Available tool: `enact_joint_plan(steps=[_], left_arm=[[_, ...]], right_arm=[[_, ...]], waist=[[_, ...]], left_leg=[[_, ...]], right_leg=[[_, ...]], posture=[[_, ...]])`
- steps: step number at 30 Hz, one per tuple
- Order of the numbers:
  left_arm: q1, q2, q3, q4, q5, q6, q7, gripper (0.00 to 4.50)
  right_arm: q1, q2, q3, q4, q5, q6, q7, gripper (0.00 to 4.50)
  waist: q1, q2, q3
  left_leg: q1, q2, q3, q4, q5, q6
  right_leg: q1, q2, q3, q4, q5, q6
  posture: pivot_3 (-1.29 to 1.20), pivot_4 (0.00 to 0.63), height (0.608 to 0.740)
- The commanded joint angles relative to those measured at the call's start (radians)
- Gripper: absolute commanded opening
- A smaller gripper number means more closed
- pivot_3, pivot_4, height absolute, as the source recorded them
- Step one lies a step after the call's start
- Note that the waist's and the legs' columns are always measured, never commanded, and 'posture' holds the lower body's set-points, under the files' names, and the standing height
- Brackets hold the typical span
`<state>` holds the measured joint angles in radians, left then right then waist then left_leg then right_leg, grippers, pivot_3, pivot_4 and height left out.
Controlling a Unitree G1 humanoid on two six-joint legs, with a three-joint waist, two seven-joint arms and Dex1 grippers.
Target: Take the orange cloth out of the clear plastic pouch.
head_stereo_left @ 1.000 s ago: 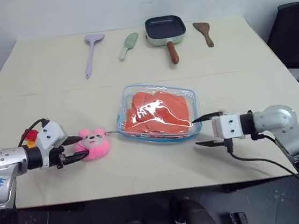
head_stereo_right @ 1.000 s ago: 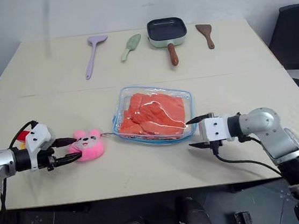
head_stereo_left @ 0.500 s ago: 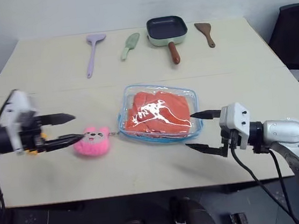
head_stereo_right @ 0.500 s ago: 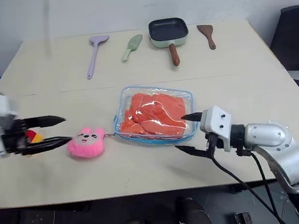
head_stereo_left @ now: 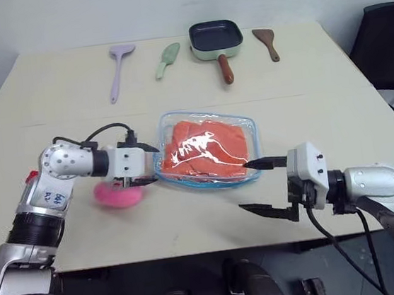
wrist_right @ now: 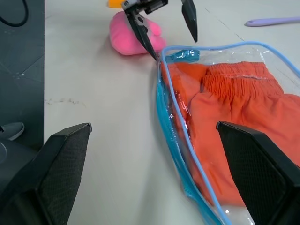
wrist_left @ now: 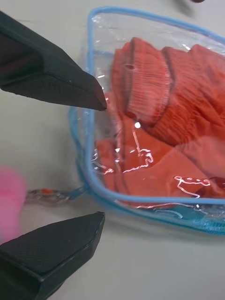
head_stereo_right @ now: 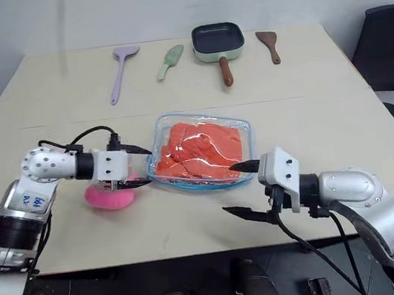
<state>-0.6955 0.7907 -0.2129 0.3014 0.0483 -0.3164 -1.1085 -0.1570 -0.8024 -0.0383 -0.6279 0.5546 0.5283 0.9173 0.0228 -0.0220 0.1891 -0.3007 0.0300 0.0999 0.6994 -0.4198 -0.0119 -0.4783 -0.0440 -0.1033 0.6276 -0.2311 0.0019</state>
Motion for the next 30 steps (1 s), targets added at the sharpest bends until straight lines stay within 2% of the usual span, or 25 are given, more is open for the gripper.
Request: enact_joint_plan(steps=[1,4,13,19,22,27,30], left_arm=[[-0.029,-0.012,0.007,0.036,-0.002,-0.059,-0.006,3.67],[-0.039,-0.020,0.003,0.056,0.002,-0.077,-0.014,3.03],[-0.045,-0.035,0.003,0.061,-0.021,-0.057,-0.058,0.11],[-0.025,-0.042,0.024,-0.027,-0.129,0.145,-0.152,0.05],[-0.021,-0.063,0.056,-0.113,-0.247,0.389,-0.170,0.05],[-0.010,-0.096,0.077,-0.183,-0.332,0.634,-0.145,0.05],[0.009,-0.132,0.082,-0.238,-0.363,0.723,-0.103,0.00]], right_arm=[[0.007,-0.009,-0.031,-0.039,0.013,0.002,-0.016,4.45],[0.012,-0.010,-0.032,-0.040,0.010,0.003,-0.026,4.50],[0.007,-0.012,-0.030,-0.022,0.000,-0.008,-0.035,4.50],[-0.009,-0.010,-0.020,-0.013,-0.010,-0.011,-0.037,4.50],[-0.011,-0.011,-0.022,-0.021,0.004,-0.001,-0.033,4.50],[0.023,-0.030,-0.035,-0.054,0.047,0.020,-0.005,4.50],[0.032,-0.020,-0.036,-0.054,0.048,0.025,-0.027,3.86]], waist=[[-0.001,0.000,0.000],[0.000,0.000,0.000],[0.001,0.000,0.000],[0.000,0.000,0.000],[0.000,0.000,0.000],[0.001,0.000,0.000],[0.001,0.000,0.000]], left_leg=[[0.000,0.000,0.000,0.000,0.000,0.000],[0.001,0.000,0.000,0.000,0.000,0.000],[0.001,0.000,-0.001,0.000,0.000,0.000],[0.001,0.000,-0.001,0.000,0.000,0.000],[0.000,0.000,-0.002,0.001,0.000,0.000],[0.000,0.000,-0.004,0.001,0.000,0.000],[0.000,0.000,-0.004,0.001,0.000,0.000]], right_leg=[[0.000,0.000,0.000,0.000,0.000,0.000],[0.000,0.000,0.000,0.000,0.000,0.000],[0.001,0.000,0.000,0.000,0.000,0.000],[0.001,0.000,0.000,0.000,0.000,0.000],[0.001,0.000,0.000,0.000,0.000,0.000],[0.001,0.000,0.000,0.000,0.000,0.000],[0.002,0.000,0.000,0.000,0.000,0.000]], posture=[[0.00,0.150,0.740],[0.00,0.150,0.740],[0.00,0.150,0.740],[0.00,0.150,0.740],[0.00,0.150,0.740],[0.00,0.150,0.740],[0.00,0.150,0.740]])
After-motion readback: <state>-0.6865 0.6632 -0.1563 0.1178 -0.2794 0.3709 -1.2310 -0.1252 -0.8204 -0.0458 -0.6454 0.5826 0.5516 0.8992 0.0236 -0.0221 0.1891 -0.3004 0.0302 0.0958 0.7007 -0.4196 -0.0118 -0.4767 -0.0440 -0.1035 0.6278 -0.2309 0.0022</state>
